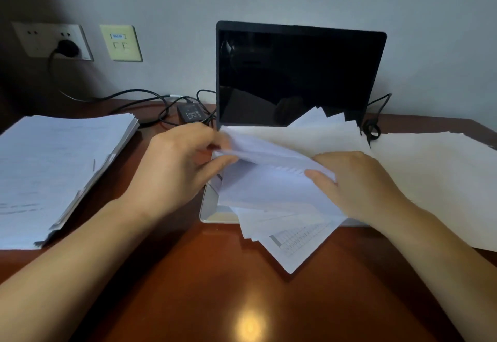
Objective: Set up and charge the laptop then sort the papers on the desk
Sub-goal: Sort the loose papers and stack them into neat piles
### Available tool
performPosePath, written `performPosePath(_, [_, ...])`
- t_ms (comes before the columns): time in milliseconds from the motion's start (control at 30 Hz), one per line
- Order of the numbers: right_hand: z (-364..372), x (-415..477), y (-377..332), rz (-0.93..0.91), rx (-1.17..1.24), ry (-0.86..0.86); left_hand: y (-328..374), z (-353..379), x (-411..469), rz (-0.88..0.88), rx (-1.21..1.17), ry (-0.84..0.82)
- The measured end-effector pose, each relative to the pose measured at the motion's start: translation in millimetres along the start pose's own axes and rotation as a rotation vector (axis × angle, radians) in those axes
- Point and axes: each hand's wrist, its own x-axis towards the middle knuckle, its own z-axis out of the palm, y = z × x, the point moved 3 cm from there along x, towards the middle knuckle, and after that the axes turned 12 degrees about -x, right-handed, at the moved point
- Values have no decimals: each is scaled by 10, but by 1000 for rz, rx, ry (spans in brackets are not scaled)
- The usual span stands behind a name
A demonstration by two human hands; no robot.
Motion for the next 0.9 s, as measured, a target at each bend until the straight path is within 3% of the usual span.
performPosePath(67, [-74, -7, 73, 46, 80, 137, -27, -16, 2, -61, -14, 100])
performPosePath(133, [-157, -1, 124, 144, 328, 226, -83, 17, -18, -184, -68, 160])
performPosePath(267, [-246, 43, 108, 333, 842, 239, -104, 259, -27, -432, -282, 59])
performPosePath(400, [-329, 63, 41, 334, 1210, 224, 49, 278, 162, -415, -629, 39])
performPosePath(500, [-388, 80, 66, 371, 1402, 262, 101, 171, 293, -440, -827, 136])
performPosePath(567, [-400, 81, 96, 399, 1423, 310, 147, 190, 312, -440, -817, 192])
performPosePath(700, [-430, 71, 137, 401, 1217, 380, 237, 282, 296, -394, -619, 238])
performPosePath(900, [-524, 172, 219, 395, 1139, 421, 283, 292, 415, -351, -616, 295])
